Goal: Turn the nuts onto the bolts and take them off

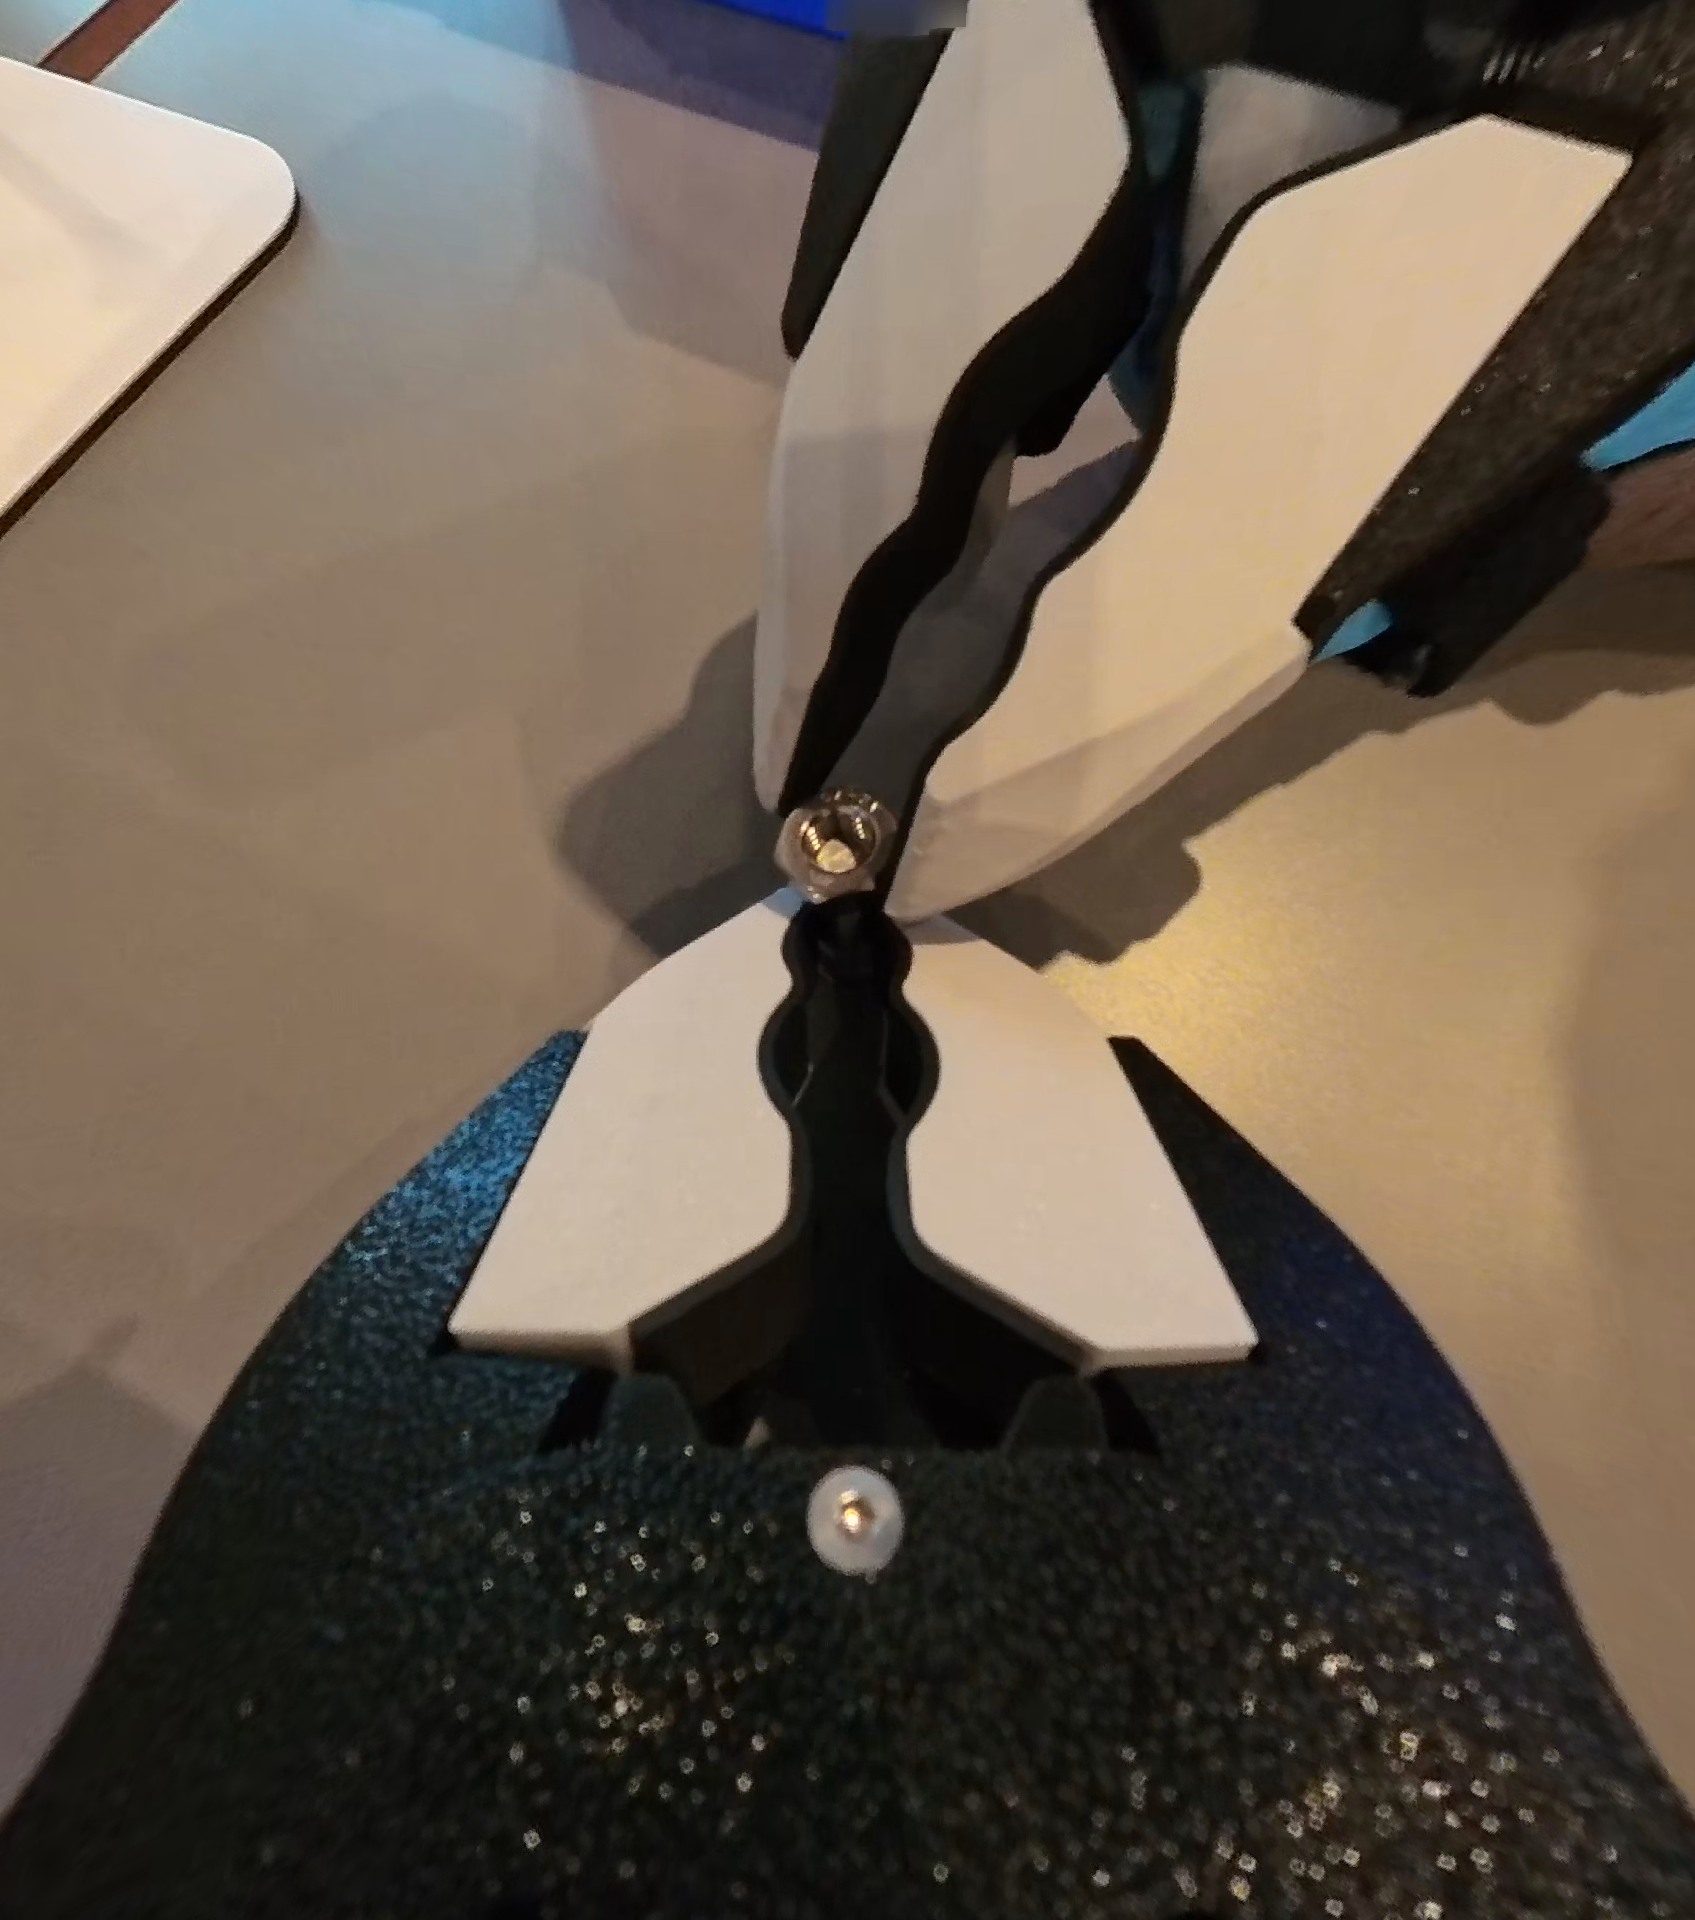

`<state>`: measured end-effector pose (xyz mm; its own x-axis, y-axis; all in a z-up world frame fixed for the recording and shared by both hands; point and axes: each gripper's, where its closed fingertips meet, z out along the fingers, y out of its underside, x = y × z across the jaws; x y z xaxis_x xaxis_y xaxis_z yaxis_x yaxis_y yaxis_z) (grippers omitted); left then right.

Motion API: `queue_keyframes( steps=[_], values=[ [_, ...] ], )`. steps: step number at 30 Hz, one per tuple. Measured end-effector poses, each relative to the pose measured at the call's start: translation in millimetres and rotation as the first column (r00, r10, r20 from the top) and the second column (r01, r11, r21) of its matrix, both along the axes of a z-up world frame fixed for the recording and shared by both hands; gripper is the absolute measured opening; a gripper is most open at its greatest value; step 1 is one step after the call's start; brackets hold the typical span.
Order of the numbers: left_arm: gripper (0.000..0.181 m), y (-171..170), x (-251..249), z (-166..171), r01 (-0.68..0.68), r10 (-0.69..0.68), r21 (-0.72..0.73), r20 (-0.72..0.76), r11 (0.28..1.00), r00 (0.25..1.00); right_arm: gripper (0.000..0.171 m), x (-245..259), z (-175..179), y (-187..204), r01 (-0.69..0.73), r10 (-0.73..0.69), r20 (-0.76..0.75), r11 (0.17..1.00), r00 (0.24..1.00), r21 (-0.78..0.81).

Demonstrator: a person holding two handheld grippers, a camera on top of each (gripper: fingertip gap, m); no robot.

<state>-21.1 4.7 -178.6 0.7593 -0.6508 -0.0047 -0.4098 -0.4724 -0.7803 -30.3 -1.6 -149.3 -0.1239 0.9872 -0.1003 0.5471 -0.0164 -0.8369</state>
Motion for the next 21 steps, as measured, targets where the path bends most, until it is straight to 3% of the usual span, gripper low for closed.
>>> queue_keyframes(
  steps=[1,5,15,21],
  values=[
    [0.009,0.0,0.0,0.1,-0.001,0.001,0.001,0.001,1.0,1.0,0.019,0.0,0.3,-0.1,0.0,0.0,-0.005,1.0,1.0,0.006],
    [0.009,0.0,-0.2,0.6,-0.001,0.001,0.006,0.006,1.0,1.0,0.035,3.6,2.2,-4.8,-0.002,0.002,-0.052,1.0,0.999,0.009],
    [0.01,0.0,-0.6,1.4,-0.006,0.006,0.016,0.015,1.0,1.0,0.027,15.7,20.1,-8.9,0.002,0.025,-0.274,0.995,0.961,0.098],
    [0.01,0.0,-1.1,1.3,-0.013,0.013,0.016,0.016,1.0,1.0,0.031,14.2,14.7,-5.2,-0.014,0.023,-0.227,0.999,0.974,0.039]
  ],
)
